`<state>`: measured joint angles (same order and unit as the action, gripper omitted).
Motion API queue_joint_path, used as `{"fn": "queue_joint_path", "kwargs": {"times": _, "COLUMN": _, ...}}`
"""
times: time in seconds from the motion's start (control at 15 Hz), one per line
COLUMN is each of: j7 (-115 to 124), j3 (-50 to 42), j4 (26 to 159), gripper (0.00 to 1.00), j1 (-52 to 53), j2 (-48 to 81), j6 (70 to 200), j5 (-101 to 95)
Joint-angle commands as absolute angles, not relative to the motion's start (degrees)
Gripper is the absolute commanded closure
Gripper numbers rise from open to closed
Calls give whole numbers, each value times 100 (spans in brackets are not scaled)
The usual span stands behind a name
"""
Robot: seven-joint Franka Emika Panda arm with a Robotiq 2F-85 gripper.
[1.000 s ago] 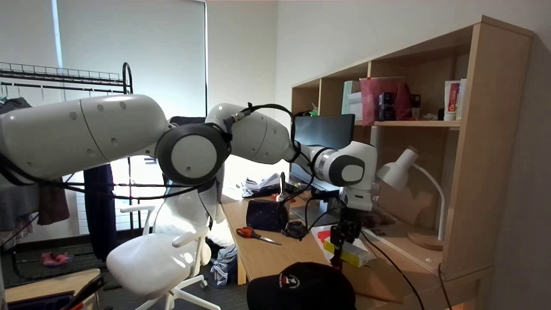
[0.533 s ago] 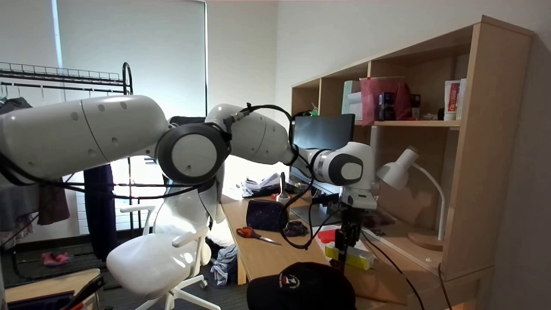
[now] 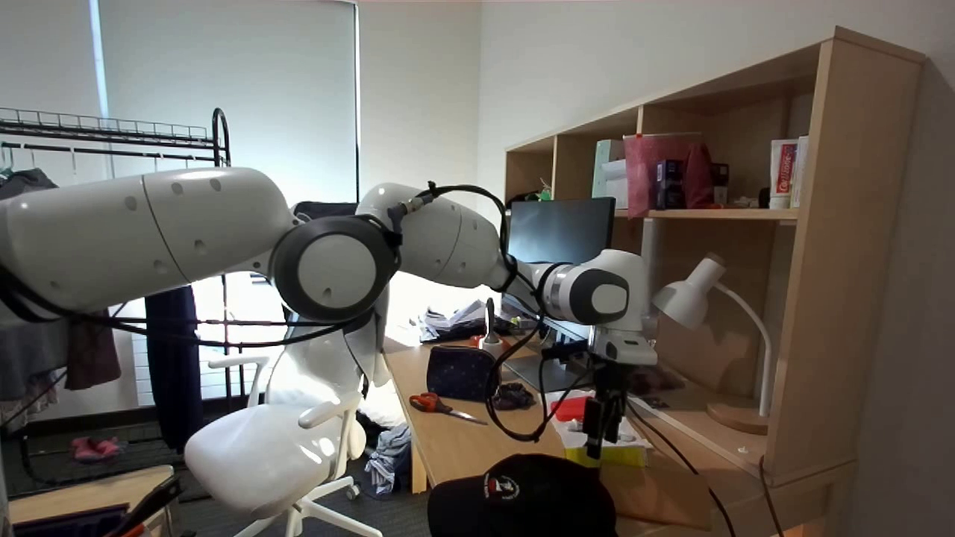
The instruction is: Pick up the yellow and white box and move it slightly forward.
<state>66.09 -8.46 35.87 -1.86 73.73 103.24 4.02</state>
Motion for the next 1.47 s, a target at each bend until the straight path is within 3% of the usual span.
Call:
{"fn": "queue_joint_path", "kwargs": {"times": 0.0, "j7": 6415, "j3": -835, "j4": 3355, "gripper": 0, "j1": -141, "j2": 7413, "j6": 10429, "j5": 354}}
{"fn": "queue_joint_path", "kwargs": {"times": 0.93, "j7": 6135, "j3": -530, "j4": 4021, "gripper": 0, "j1": 1, "j2": 6147, "j6": 11058, "j5": 595}}
{"fn": "queue_joint_path", "kwargs": {"times": 1.4, "j7": 5936, "j3": -541, "j4": 5198, "gripper": 0, "j1": -112, "j2": 5274, "j6": 11277, "j5": 584}}
